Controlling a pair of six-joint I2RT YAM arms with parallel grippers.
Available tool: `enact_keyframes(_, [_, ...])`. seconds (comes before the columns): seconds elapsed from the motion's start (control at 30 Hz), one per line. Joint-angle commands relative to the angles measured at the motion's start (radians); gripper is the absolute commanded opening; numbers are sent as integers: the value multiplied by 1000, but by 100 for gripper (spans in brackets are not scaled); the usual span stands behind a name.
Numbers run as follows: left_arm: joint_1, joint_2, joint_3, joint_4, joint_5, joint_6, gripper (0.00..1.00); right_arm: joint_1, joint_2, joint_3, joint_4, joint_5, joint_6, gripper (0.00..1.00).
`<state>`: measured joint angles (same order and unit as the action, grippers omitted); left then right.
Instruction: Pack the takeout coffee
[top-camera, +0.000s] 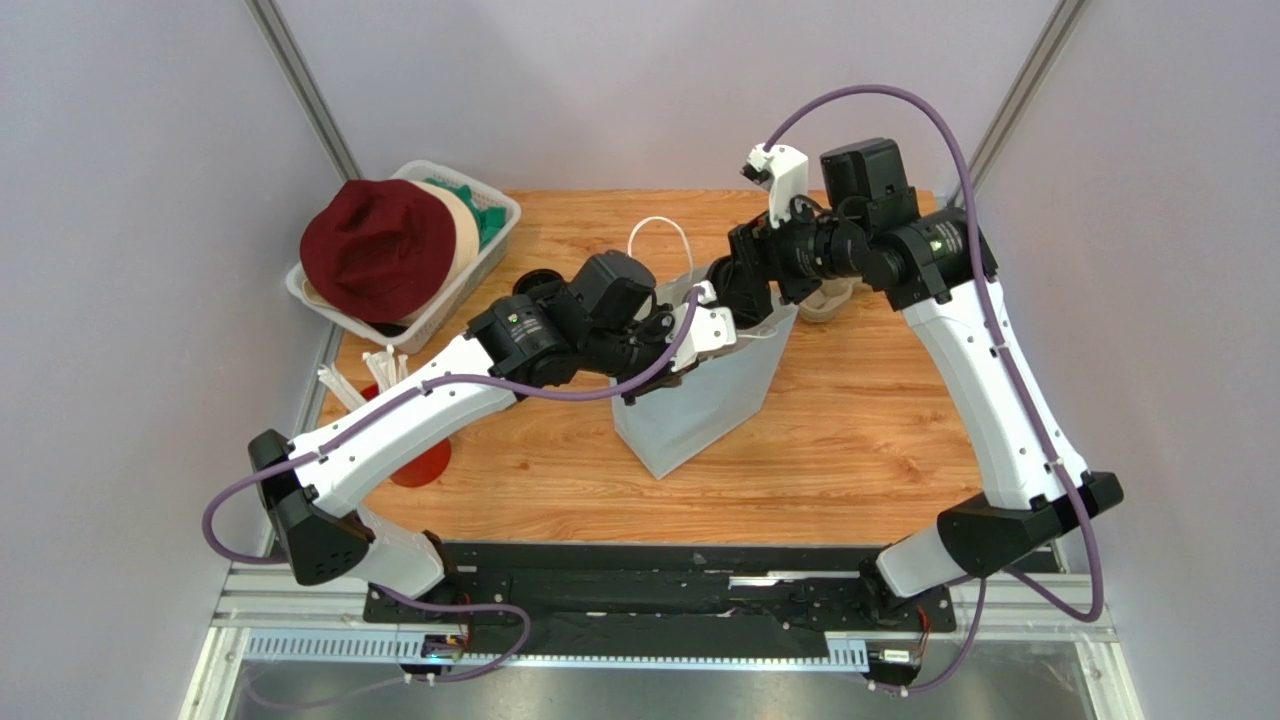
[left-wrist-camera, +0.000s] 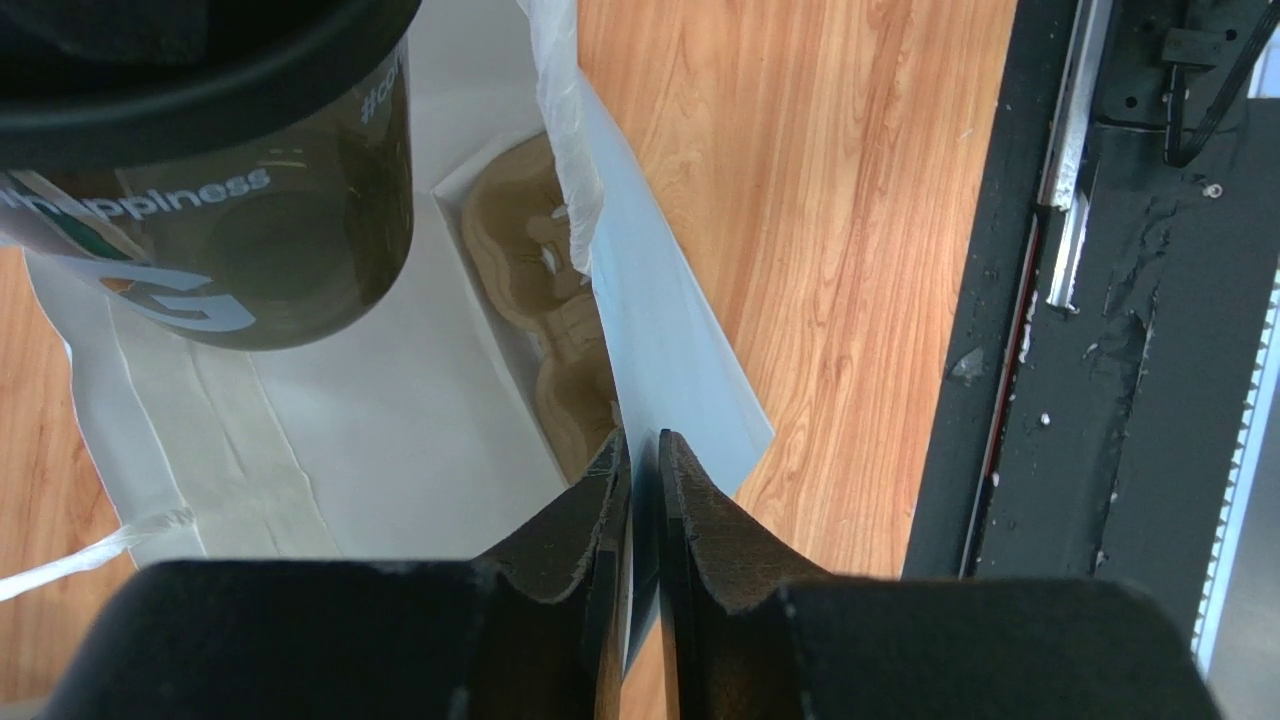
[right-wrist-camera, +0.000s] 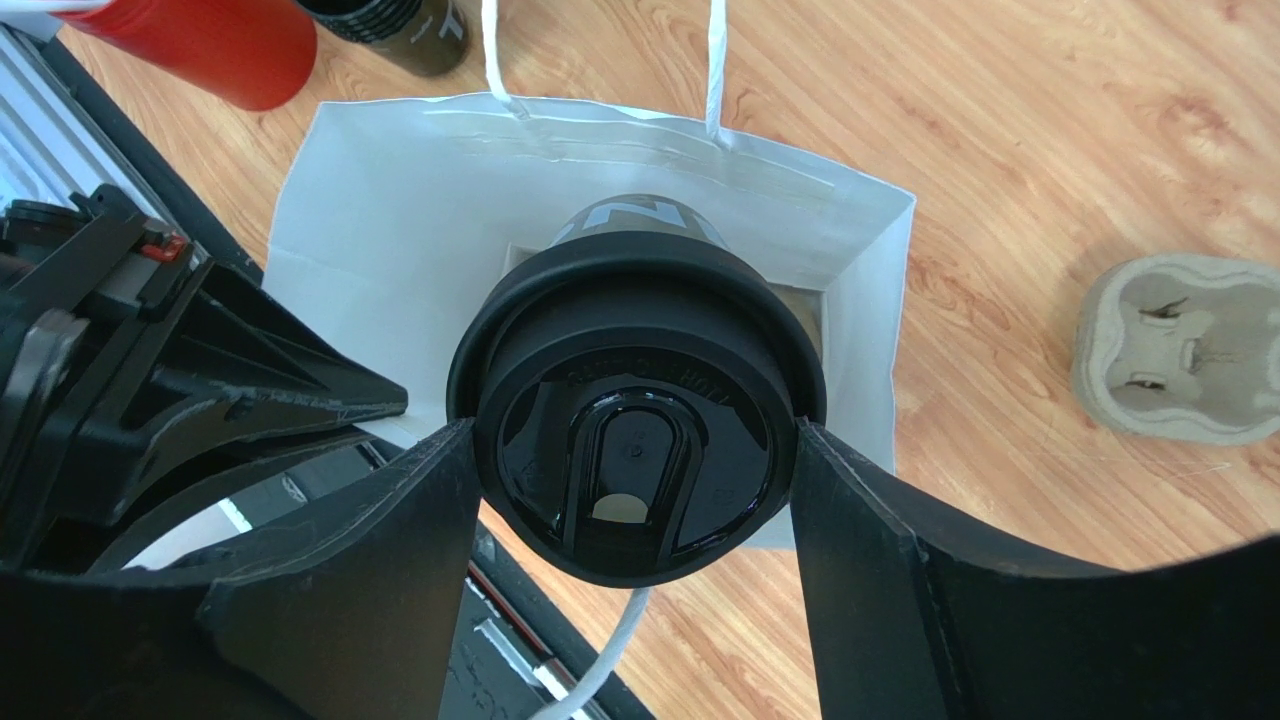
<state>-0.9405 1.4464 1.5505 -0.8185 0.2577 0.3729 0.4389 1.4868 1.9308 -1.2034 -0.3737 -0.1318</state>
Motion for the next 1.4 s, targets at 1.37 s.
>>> enact_keyframes(1.37, [-38, -64, -119, 113, -152, 20, 17, 119, 201, -118, -29, 348, -94, 21])
